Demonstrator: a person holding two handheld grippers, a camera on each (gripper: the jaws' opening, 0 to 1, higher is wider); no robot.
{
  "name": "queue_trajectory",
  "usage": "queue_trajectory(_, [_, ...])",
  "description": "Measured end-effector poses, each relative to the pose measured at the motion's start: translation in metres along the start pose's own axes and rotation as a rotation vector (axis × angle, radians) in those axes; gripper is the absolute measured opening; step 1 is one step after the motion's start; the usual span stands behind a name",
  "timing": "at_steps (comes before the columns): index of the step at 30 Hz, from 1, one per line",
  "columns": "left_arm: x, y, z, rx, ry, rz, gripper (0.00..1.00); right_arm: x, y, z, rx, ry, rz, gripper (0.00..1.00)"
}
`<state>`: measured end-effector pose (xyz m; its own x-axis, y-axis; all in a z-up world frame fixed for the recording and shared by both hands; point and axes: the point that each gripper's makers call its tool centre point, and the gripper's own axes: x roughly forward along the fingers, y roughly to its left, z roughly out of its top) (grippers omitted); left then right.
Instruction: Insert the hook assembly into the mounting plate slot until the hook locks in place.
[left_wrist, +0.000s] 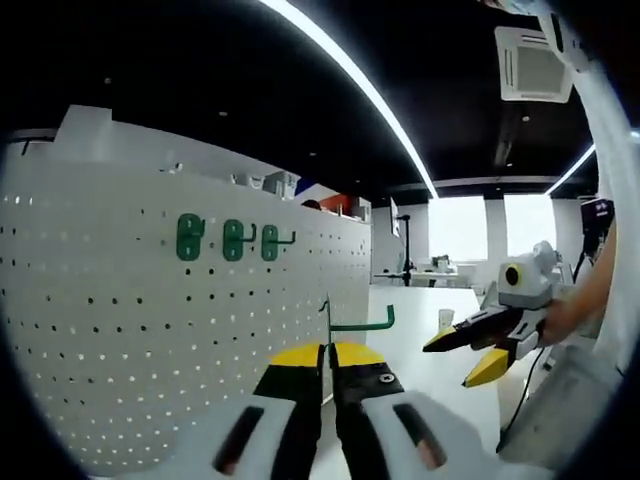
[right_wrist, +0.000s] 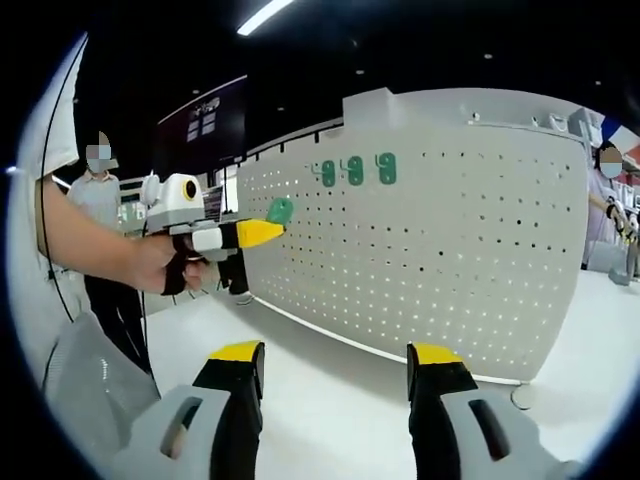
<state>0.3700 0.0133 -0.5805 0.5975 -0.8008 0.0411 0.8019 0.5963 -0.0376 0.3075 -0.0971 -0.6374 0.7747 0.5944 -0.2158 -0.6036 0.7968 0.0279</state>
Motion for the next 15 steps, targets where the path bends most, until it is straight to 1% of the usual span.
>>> queue_trajectory(2, [0.0, -0.001, -0.001, -0.001, 0.004, 0.0, 0.02, 0.0, 0.005, 0.007, 0.047, -0.04, 0.021, 0.56])
queue_trajectory(3, [-0.001, -0.001, -0.001, -0.001, 0.003, 0.001, 0.02, -0.001, 0.007, 0.016, 0.123, -0.094, 0.041, 0.56])
queue_trajectory(4, [0.0, -0.001, -0.002, -0.004, 0.004, 0.002, 0.02, -0.003, 0.005, 0.021, 0.174, -0.125, 0.04, 0.56])
queue_trajectory(6, [0.0, -0.001, -0.002, -0.003, 0.005, 0.003, 0.02, -0.004, 0.003, 0.025, 0.216, -0.151, 0.048, 0.57])
queue_trajectory(8, [0.0, -0.002, -0.002, -0.005, 0.004, 0.002, 0.02, -0.005, 0.005, 0.028, 0.232, -0.164, 0.063, 0.58])
queue_trajectory(11, [0.001, -0.003, -0.003, -0.006, 0.005, 0.002, 0.02, -0.003, 0.008, 0.029, 0.224, -0.157, 0.072, 0.55])
queue_trajectory(15, [0.002, -0.006, -0.003, -0.004, 0.007, -0.002, 0.02, 0.004, 0.018, 0.038, 0.22, -0.177, 0.101, 0.5])
